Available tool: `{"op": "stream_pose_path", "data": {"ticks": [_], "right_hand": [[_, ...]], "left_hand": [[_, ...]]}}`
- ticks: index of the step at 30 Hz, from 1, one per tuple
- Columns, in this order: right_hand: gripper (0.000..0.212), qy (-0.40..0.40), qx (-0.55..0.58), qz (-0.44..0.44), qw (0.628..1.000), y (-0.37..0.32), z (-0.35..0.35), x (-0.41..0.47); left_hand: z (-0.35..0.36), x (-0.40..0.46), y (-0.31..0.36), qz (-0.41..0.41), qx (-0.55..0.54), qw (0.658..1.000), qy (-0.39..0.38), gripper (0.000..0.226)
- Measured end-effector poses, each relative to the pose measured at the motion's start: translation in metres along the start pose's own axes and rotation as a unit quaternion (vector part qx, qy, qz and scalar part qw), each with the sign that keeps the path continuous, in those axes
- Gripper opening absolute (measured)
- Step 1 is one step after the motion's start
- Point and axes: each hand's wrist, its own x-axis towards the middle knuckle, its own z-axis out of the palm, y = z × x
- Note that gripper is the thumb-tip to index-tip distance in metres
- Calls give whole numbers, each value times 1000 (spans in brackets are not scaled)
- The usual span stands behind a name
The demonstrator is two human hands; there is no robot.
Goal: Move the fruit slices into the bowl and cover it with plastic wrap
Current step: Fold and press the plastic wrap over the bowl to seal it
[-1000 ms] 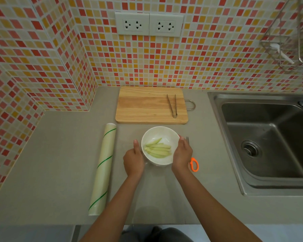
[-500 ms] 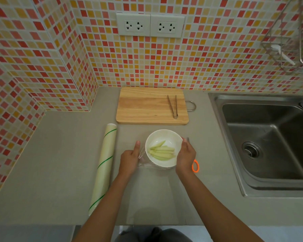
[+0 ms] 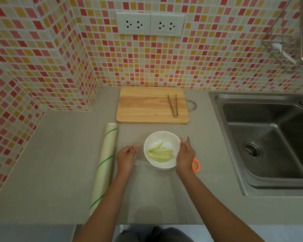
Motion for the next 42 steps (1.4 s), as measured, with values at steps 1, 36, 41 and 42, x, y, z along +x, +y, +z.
{"op": "stream_pose_path", "data": {"ticks": [1, 36, 41, 42], "right_hand": [[31, -3, 1, 0, 1000, 0, 0, 0], [30, -262, -53, 87, 960, -28, -9, 22], [26, -183, -61, 47, 980, -34, -3, 16], [27, -142, -37, 41, 988, -34, -3, 13]], "left_hand": [[2, 1, -1, 6, 6, 1000, 14, 34], [1, 16, 43, 67, 422, 896, -121, 23], [-18, 19, 22, 44, 366, 920, -133, 26], [-19, 19, 20, 46, 342, 933, -100, 23]]}}
